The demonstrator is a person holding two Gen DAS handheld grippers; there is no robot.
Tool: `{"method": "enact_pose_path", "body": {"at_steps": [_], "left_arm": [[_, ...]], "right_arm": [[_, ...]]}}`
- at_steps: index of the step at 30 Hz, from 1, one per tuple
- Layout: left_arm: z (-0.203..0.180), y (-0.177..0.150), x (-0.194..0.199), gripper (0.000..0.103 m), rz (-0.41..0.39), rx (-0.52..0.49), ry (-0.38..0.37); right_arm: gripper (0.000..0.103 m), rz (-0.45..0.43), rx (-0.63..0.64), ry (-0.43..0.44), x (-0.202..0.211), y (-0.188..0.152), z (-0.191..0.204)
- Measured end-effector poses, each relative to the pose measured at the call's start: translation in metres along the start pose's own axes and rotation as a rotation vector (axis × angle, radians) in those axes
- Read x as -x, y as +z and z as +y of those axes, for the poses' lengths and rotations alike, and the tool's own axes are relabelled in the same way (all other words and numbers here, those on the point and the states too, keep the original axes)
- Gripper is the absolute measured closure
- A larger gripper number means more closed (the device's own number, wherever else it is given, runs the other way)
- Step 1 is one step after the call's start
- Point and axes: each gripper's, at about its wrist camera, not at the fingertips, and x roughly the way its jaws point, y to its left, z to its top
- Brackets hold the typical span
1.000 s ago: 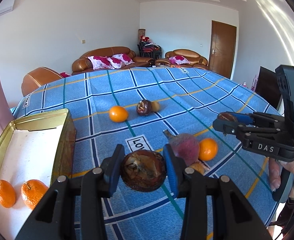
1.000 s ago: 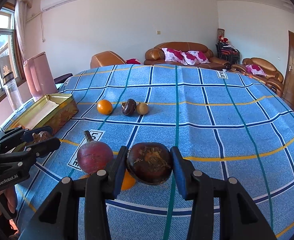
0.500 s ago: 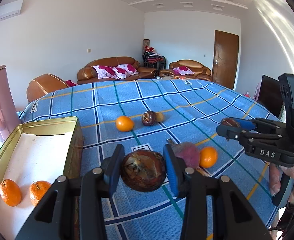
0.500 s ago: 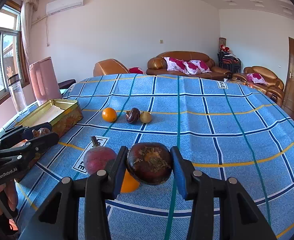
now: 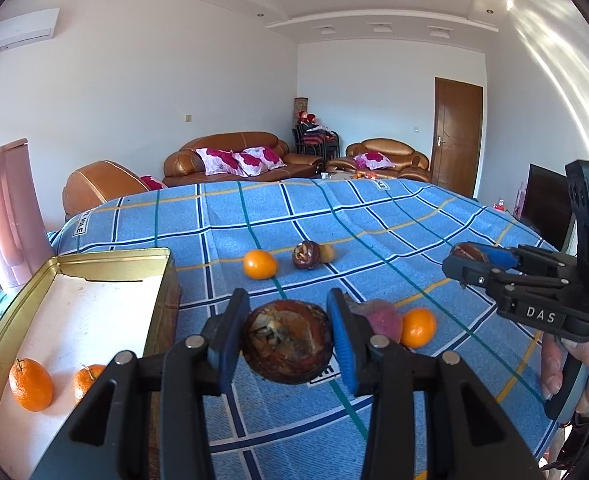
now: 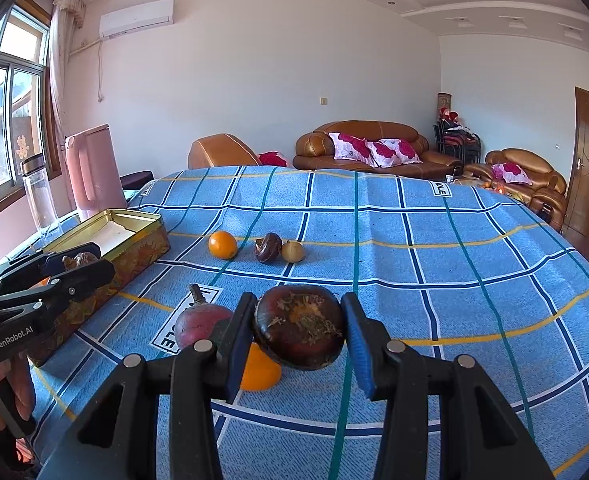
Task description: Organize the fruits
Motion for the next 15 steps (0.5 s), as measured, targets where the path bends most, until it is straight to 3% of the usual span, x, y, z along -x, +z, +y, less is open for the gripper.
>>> {"method": "enact_pose_path", "body": {"at_steps": [15], "left_arm": [[0.0,-0.002,0.014,0.061,-0.059,0.002,0.011]], "right_arm": [[0.058,-0.068,0.019,-0.002,0.013,-0.001,0.002]]}}
